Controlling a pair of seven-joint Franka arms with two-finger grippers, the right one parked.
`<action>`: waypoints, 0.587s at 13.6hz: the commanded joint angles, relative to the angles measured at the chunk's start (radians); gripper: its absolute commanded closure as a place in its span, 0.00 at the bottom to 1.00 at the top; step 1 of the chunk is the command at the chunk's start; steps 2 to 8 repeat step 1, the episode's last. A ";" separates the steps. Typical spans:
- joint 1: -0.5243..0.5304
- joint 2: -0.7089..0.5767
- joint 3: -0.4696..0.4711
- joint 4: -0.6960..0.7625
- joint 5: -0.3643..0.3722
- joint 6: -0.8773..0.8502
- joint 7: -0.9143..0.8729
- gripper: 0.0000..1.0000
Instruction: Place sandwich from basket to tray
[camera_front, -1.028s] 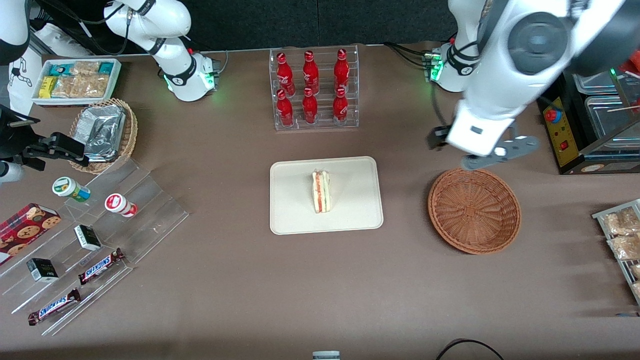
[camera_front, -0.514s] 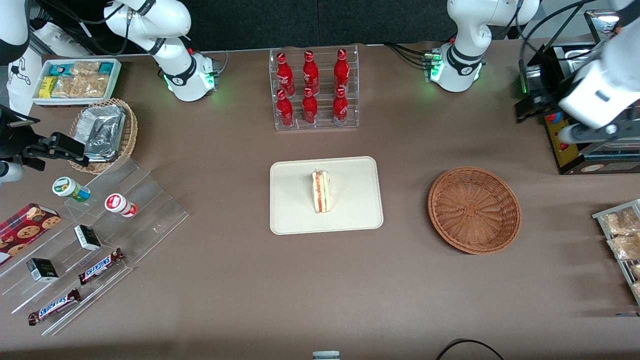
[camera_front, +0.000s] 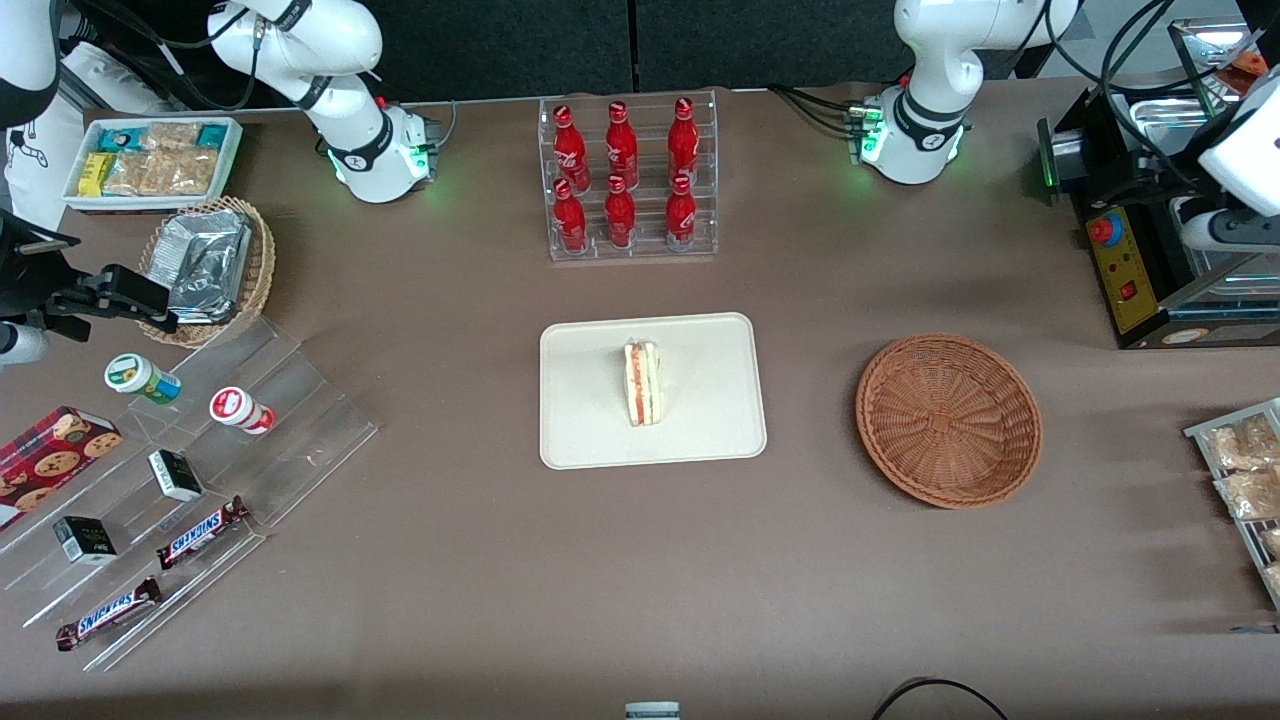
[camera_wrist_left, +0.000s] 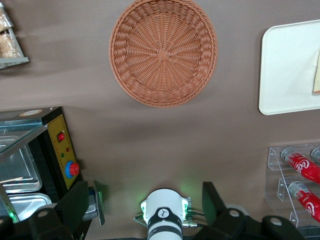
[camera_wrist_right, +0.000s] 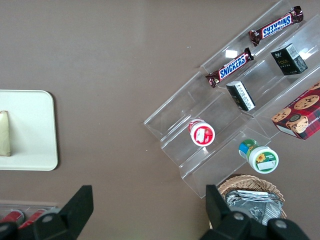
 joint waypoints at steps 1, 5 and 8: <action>0.032 0.022 -0.052 0.015 -0.001 -0.008 0.002 0.00; 0.032 0.022 -0.052 0.015 -0.001 -0.008 0.002 0.00; 0.032 0.022 -0.052 0.015 -0.001 -0.008 0.002 0.00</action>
